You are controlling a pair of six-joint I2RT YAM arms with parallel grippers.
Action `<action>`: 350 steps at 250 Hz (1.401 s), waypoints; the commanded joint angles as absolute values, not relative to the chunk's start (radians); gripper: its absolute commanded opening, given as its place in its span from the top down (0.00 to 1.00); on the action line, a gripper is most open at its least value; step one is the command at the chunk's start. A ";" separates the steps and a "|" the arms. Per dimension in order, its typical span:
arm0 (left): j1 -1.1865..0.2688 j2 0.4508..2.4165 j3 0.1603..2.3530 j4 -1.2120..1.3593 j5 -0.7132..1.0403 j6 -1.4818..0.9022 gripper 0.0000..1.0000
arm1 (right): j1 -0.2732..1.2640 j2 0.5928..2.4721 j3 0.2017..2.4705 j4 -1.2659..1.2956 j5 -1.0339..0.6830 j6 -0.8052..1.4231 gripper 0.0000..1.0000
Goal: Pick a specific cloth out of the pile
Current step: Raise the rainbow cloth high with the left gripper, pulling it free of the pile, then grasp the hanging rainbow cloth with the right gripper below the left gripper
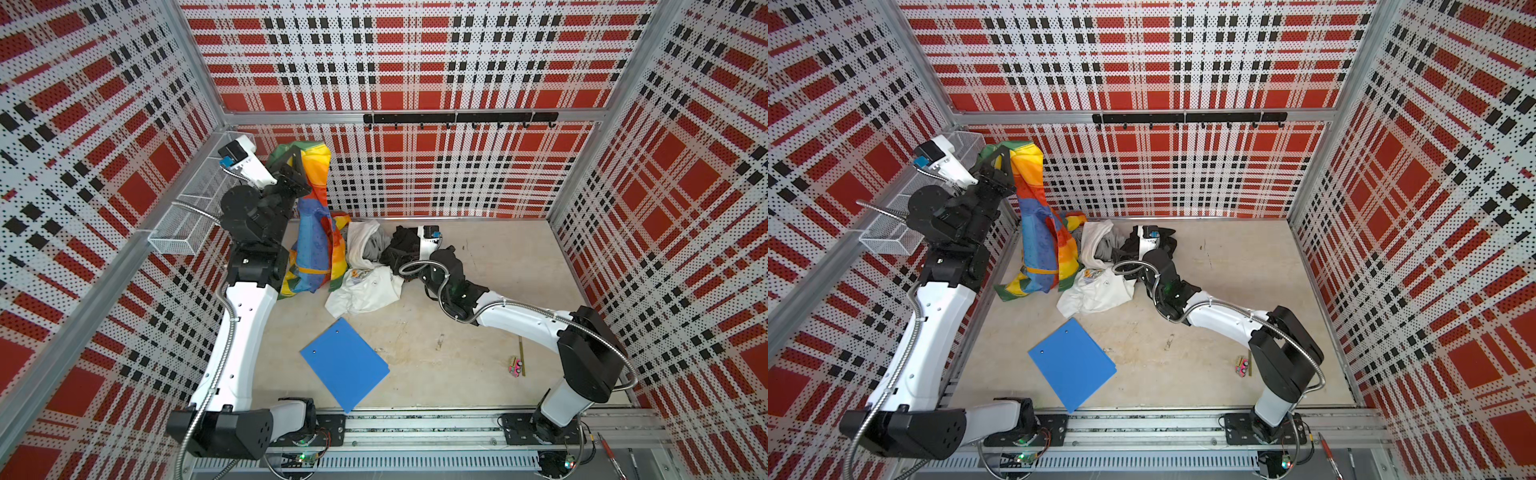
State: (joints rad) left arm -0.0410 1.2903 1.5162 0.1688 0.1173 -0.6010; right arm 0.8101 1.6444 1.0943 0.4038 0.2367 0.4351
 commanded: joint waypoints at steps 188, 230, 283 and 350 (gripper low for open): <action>-0.073 1.666 2.305 0.476 0.089 -0.716 0.98 | 0.796 1.212 0.857 0.377 0.163 0.333 0.04; -0.096 1.739 2.443 0.474 0.076 -0.770 0.98 | 0.798 1.150 0.817 0.380 0.160 0.329 0.04; -0.214 1.761 2.477 0.470 0.085 -0.776 0.98 | 0.798 1.138 0.821 0.429 0.003 0.316 0.04; -0.428 1.795 2.480 0.428 0.054 -0.611 0.98 | 0.838 1.241 0.952 0.447 -0.064 0.306 0.01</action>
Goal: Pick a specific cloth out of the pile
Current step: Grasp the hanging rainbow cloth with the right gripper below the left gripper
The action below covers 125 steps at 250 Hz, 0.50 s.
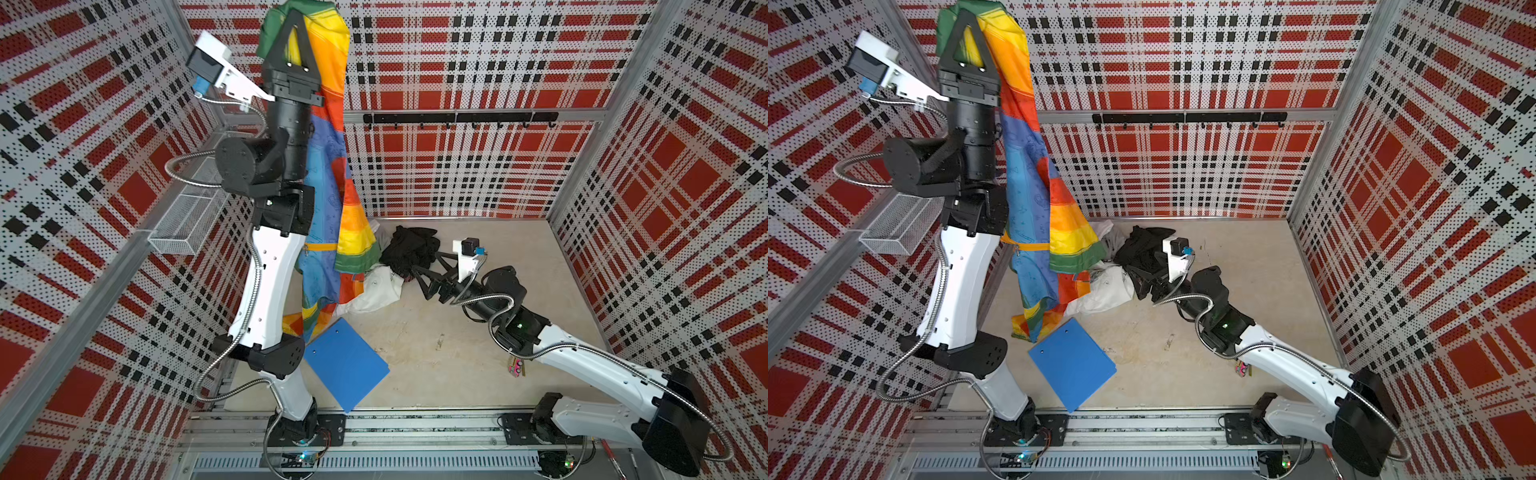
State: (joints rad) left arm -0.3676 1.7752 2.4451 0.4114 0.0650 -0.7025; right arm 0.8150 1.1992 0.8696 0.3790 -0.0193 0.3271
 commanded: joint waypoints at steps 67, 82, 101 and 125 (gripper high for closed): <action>-0.519 1.820 2.476 0.410 0.035 -0.528 0.98 | 0.893 1.443 1.191 0.419 -0.034 0.269 0.00; -0.528 1.821 2.475 0.405 0.037 -0.520 0.98 | 0.894 1.494 1.239 0.401 -0.037 0.271 0.00; -0.545 1.822 2.474 0.400 0.039 -0.506 0.98 | 0.895 1.549 1.288 0.398 -0.069 0.279 0.00; -0.570 1.828 2.473 0.390 0.040 -0.479 0.98 | 0.921 1.599 1.339 0.395 -0.082 0.273 0.00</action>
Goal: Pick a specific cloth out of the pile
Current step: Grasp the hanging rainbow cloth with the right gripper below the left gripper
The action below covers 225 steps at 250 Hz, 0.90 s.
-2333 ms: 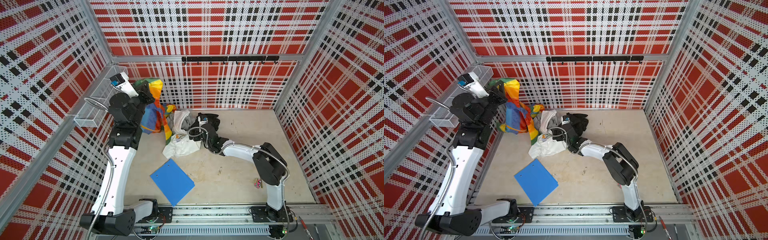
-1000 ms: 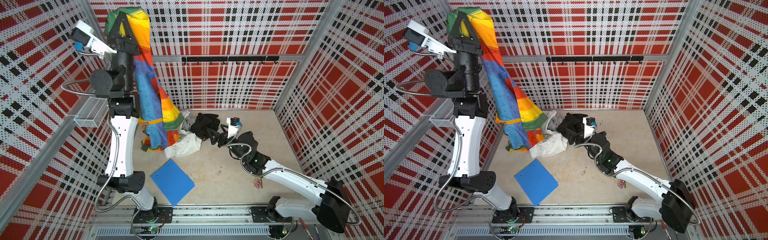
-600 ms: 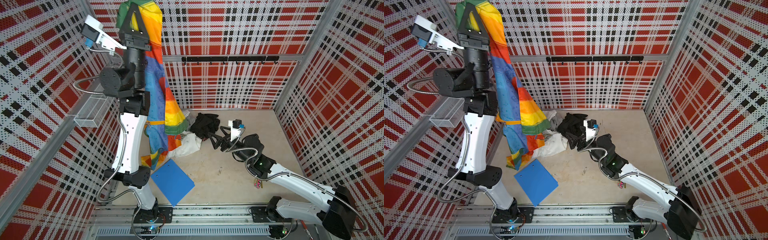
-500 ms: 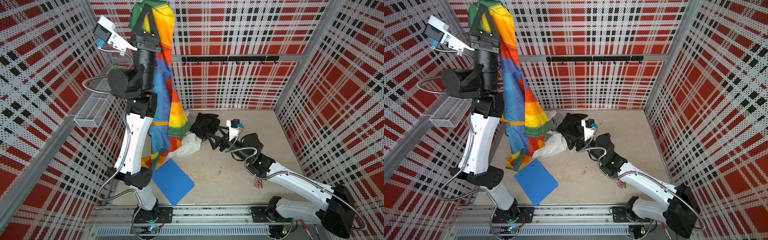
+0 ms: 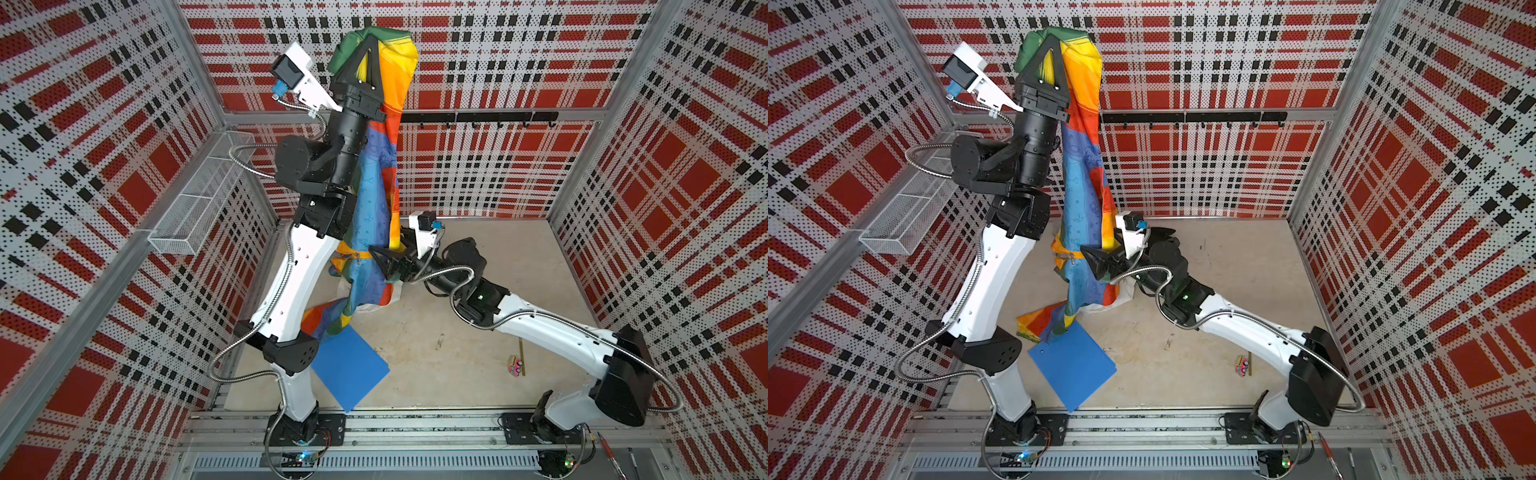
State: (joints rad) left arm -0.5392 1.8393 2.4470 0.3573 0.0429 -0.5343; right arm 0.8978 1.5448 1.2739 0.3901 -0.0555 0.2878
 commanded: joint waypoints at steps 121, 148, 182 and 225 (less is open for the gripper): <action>-0.618 1.798 2.392 0.379 0.030 -0.414 0.97 | 0.950 1.713 1.431 0.363 0.262 0.321 0.89; -0.618 1.767 2.353 0.366 -0.002 -0.365 0.92 | 0.950 1.680 1.404 0.381 0.279 0.310 1.00; -0.599 1.692 2.267 0.325 -0.033 -0.299 0.71 | 0.941 1.605 1.344 0.426 0.266 0.285 1.00; -0.493 1.511 1.973 0.297 -0.134 -0.338 0.66 | 0.915 1.520 1.294 0.442 0.245 0.258 1.00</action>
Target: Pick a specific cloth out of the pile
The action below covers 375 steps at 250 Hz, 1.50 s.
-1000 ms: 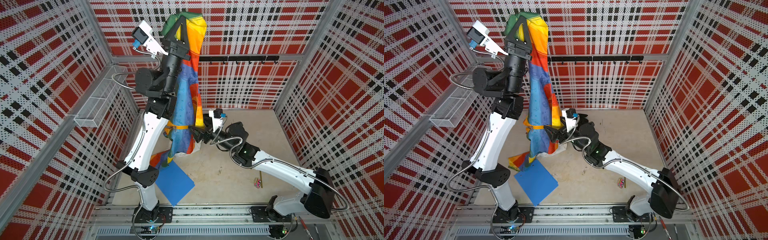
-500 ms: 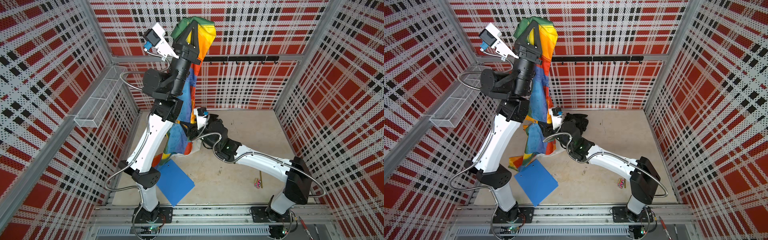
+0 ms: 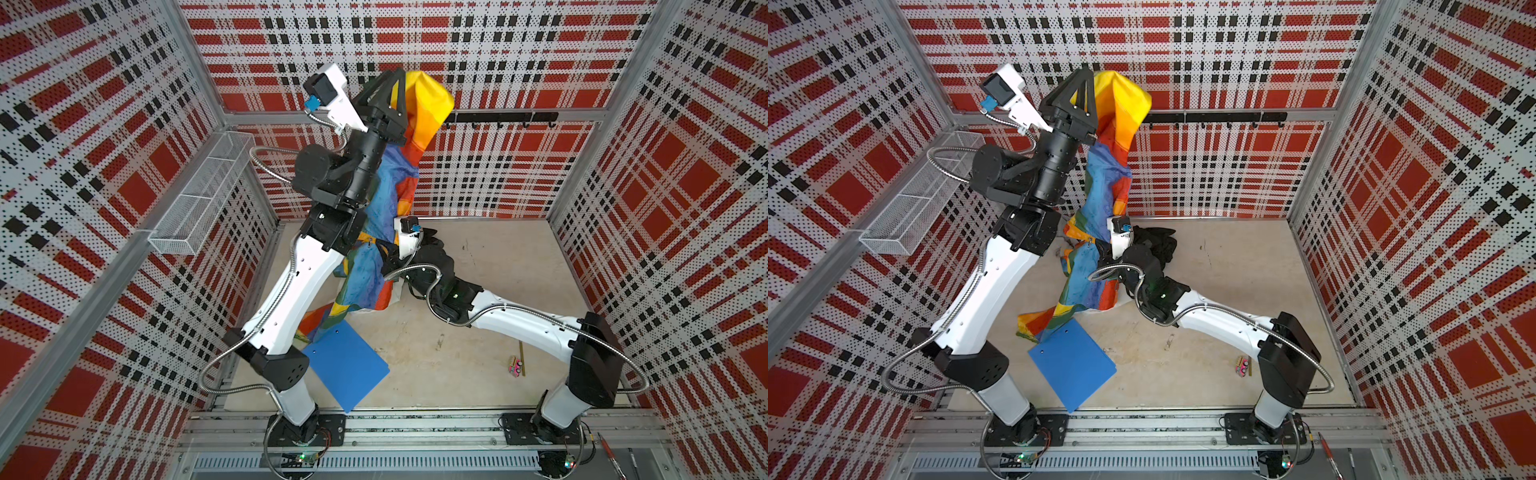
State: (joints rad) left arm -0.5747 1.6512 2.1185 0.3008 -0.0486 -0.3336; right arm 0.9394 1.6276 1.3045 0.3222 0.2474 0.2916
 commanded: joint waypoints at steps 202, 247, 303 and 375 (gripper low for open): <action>-0.270 0.998 1.058 0.007 0.283 -0.384 0.01 | 0.812 1.379 1.273 0.294 0.147 0.099 1.00; -0.296 0.928 0.901 0.062 0.247 -0.346 0.01 | 0.806 1.417 1.324 0.285 0.120 0.096 1.00; -0.305 0.889 0.754 0.096 0.260 -0.316 0.01 | 0.788 1.439 1.421 0.328 0.095 0.069 1.00; -0.376 0.783 0.567 0.225 0.265 -0.338 0.01 | 0.763 1.429 1.505 0.477 0.219 -0.055 1.00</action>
